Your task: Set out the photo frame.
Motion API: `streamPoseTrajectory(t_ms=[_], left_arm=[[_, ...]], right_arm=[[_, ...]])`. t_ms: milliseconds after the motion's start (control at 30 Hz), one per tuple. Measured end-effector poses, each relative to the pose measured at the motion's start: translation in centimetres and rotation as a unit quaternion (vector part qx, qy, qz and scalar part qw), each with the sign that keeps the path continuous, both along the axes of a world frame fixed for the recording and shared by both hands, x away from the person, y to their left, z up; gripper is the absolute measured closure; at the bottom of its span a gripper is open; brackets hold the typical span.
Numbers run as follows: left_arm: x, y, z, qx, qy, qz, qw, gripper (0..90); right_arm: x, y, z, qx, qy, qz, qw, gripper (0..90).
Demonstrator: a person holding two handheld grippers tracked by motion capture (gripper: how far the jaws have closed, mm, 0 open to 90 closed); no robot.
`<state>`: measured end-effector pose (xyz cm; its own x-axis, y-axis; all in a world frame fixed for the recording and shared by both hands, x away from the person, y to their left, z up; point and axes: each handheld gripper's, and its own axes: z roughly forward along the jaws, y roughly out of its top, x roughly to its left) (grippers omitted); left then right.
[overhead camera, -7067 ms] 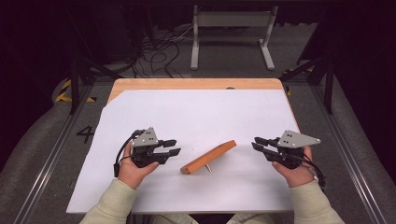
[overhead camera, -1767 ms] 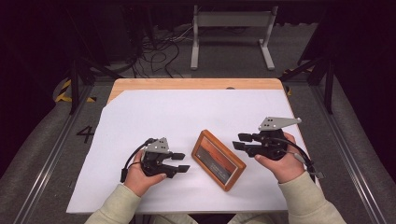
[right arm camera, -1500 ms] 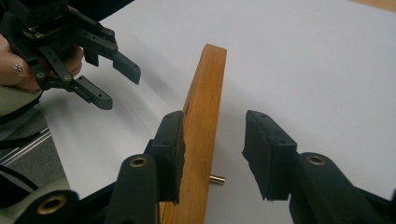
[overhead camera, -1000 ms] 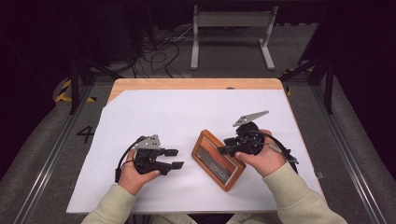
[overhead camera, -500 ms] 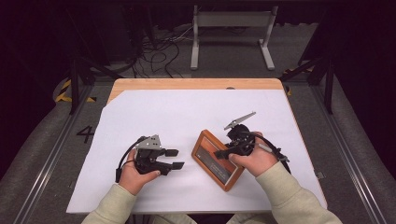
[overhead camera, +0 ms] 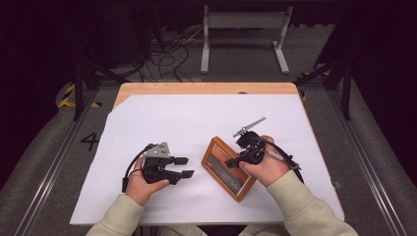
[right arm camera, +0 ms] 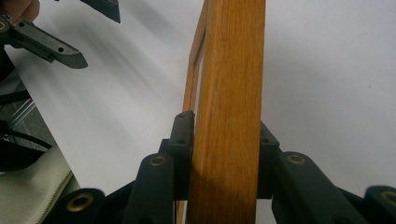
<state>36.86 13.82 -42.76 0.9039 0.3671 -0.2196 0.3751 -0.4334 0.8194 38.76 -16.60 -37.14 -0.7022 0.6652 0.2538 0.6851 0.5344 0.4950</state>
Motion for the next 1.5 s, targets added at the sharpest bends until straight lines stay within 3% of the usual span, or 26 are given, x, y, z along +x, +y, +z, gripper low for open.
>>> streamPoseTrajectory(t_ms=[400, 667, 867, 1100, 1300, 1500], left_arm=[[0.0, 0.1, 0.0, -0.003, -0.001, -0.002, 1.0000, 47.6], [0.1, 0.5, 0.1, -0.010, 0.001, 0.006, 0.9999, 47.5], [0.1, 1.2, -0.1, -0.013, 0.005, 0.017, 0.9998, 48.0], [-0.4, 2.2, -0.2, -0.018, 0.004, 0.034, 0.9993, 48.5], [-0.8, 2.9, -0.3, -0.017, 0.008, 0.044, 0.9989, 48.8], [-0.9, 3.3, -0.3, -0.018, 0.009, 0.047, 0.9987, 49.1]], right_arm=[[0.2, 0.1, 0.1, -0.004, 0.022, -0.014, 0.9997, 70.4], [0.4, -0.1, 0.2, 0.007, 0.032, -0.011, 0.9994, 70.6], [0.5, -0.3, 1.1, 0.005, 0.025, 0.000, 0.9997, 70.6], [1.2, -0.2, 3.0, -0.008, 0.003, 0.032, 0.9994, 70.6], [1.9, 0.2, 4.6, -0.017, -0.013, 0.079, 0.9966, 70.6], [2.8, 1.0, 5.7, -0.041, -0.025, 0.163, 0.9855, 70.6]])
